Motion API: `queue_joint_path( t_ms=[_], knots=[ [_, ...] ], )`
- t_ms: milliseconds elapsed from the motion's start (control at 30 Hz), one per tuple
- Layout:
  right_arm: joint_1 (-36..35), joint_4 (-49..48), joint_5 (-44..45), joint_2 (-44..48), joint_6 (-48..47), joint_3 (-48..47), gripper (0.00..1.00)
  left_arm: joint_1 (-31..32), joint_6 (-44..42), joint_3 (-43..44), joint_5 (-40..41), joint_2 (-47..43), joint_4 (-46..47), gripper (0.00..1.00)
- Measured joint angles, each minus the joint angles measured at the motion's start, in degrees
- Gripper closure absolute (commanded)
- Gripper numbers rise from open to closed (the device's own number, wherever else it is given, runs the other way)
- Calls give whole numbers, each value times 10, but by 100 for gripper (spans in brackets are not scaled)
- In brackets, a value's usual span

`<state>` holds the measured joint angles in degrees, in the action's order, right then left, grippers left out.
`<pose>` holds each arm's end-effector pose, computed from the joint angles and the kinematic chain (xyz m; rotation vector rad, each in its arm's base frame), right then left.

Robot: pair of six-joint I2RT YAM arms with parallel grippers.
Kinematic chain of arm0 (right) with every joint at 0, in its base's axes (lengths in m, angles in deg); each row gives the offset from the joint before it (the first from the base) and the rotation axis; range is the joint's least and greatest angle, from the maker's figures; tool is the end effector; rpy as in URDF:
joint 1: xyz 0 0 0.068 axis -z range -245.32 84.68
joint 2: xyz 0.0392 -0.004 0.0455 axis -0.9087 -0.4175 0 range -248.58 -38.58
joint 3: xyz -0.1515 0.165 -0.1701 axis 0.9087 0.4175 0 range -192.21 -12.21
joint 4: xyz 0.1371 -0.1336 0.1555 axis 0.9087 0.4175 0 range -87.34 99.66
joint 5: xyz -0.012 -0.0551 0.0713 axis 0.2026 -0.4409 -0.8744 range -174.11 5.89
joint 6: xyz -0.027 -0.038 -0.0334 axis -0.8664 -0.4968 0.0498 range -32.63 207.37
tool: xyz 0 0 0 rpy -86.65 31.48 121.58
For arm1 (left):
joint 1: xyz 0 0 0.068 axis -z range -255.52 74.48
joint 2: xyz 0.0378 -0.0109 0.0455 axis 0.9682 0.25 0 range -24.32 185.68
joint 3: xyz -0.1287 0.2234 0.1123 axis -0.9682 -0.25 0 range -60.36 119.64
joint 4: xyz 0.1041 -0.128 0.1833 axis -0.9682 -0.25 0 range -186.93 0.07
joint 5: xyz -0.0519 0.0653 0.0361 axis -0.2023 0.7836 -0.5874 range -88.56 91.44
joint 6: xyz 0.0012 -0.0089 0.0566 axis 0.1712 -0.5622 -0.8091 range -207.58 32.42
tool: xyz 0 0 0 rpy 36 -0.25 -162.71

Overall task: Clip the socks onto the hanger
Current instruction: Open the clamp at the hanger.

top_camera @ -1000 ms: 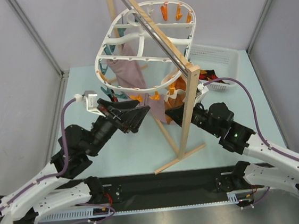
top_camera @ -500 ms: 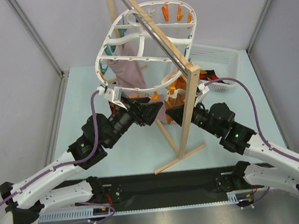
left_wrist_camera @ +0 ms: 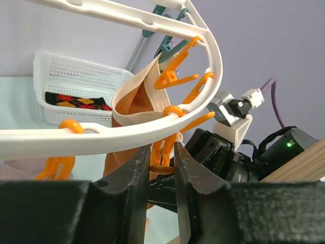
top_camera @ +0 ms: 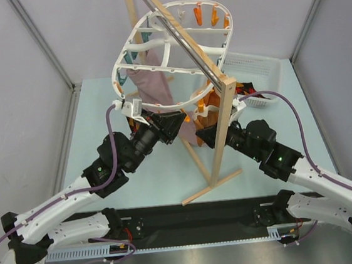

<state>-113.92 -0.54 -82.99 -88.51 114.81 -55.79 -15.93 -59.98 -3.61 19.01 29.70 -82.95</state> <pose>0.1283 0.1444 0.3501 -0.3005 1.6957 0.9905 0.1102 -0.1636 0.4240 0.1462 1.4854 -1.0361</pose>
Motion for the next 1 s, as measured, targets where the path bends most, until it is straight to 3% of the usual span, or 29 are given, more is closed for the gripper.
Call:
queue_joint_path(
  t_ms=[133,267,367,500,733,1000],
  knots=[
    [30,48,-21,0,-12,-21,63,0,15,6,-2,0,-3,79],
    [113,110,-82,0,-23,-57,43,0,36,12,-9,0,-9,81],
    [173,146,-145,5,-30,-83,38,0,52,20,-22,8,-10,82],
    [236,162,-254,21,-15,-111,37,0,70,25,-37,19,-10,82],
    [254,138,-390,30,41,-130,37,-1,91,26,-50,29,-6,81],
    [256,1,-491,-20,132,-102,38,-2,110,26,-67,31,8,81]
  ],
)
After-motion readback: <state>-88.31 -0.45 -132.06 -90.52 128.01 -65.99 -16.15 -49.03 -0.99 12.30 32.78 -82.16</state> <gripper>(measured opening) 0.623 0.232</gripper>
